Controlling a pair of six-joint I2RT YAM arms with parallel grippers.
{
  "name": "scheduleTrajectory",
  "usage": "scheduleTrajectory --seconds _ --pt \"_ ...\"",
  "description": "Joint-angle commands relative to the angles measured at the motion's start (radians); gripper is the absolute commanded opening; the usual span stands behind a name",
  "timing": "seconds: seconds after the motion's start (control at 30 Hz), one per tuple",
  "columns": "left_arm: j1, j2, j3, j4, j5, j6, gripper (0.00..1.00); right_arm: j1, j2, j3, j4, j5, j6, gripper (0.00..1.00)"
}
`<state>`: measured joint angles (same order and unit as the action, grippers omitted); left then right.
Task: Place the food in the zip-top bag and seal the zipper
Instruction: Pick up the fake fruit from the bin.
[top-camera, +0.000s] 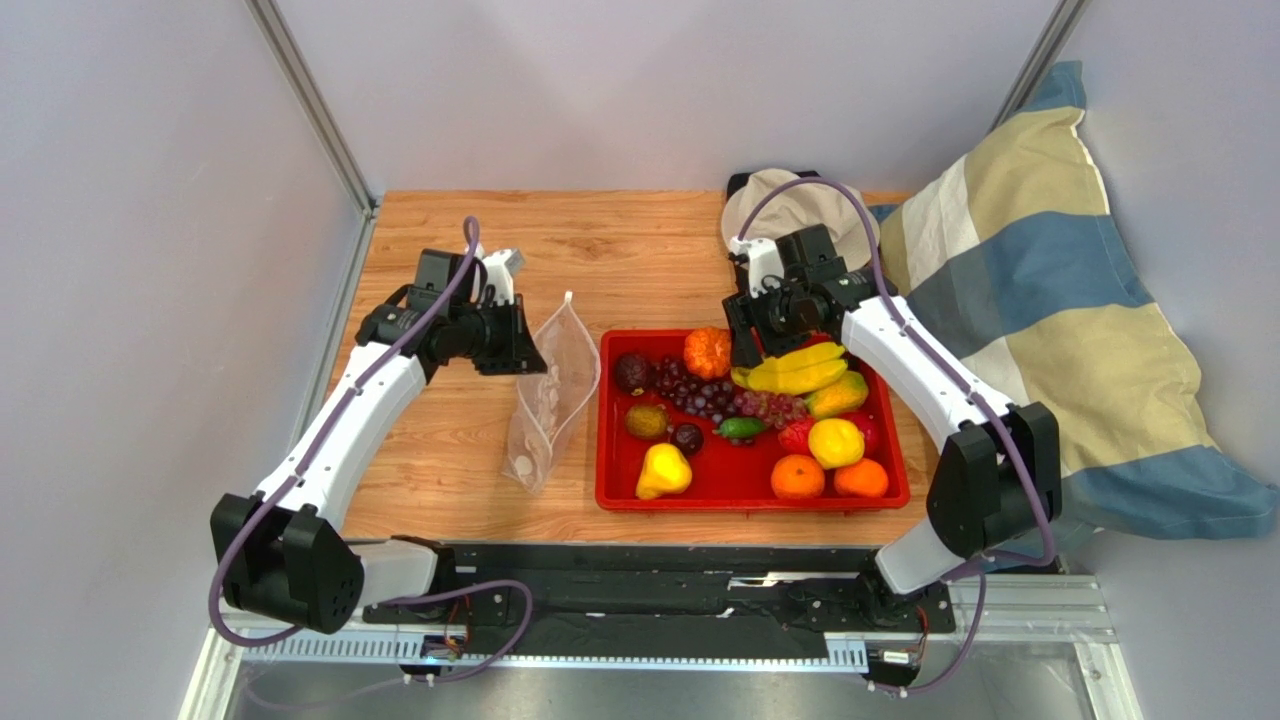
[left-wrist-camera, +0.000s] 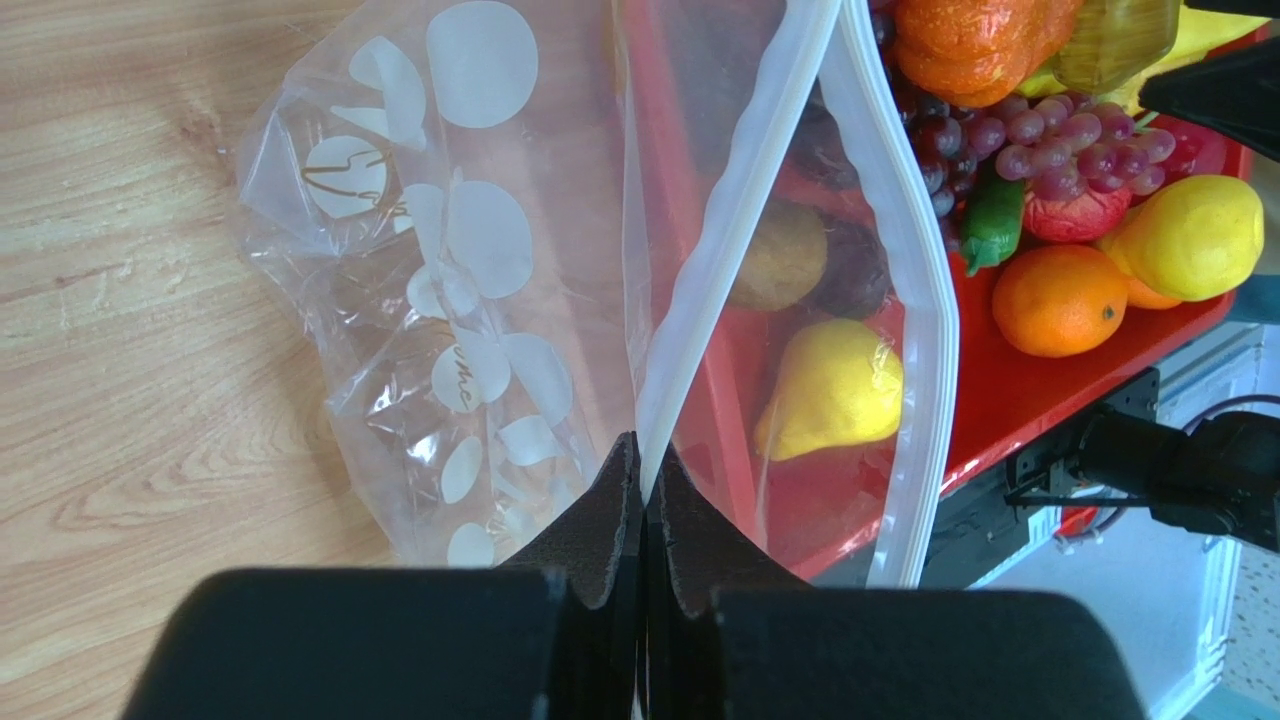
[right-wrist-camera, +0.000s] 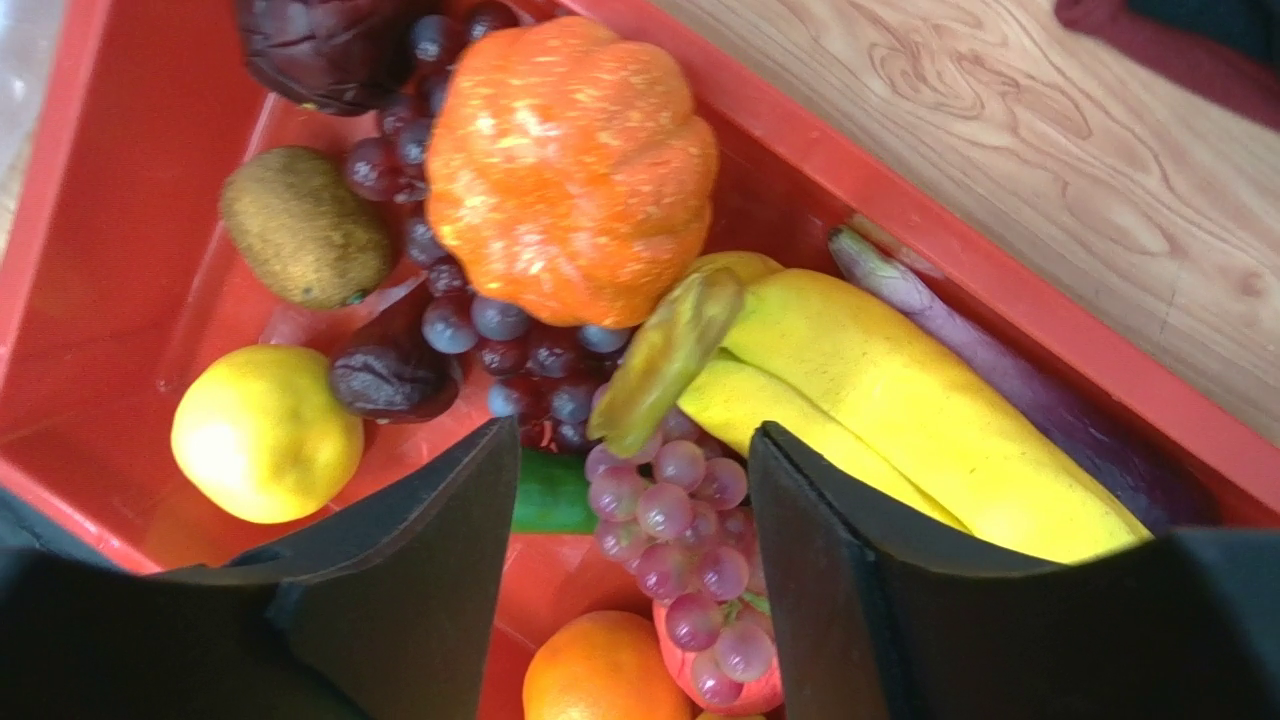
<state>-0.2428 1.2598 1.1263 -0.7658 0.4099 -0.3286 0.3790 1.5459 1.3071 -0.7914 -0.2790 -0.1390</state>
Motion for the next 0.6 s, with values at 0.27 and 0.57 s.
scheduleTrajectory --seconds 0.27,0.57 --pt "-0.007 -0.045 -0.005 0.028 0.003 0.005 0.0 -0.097 0.126 0.05 0.003 -0.238 0.122 0.39" --pt "-0.007 -0.048 -0.005 0.026 0.015 0.003 0.0 -0.147 0.005 0.067 -0.057 -0.33 0.206 0.0"
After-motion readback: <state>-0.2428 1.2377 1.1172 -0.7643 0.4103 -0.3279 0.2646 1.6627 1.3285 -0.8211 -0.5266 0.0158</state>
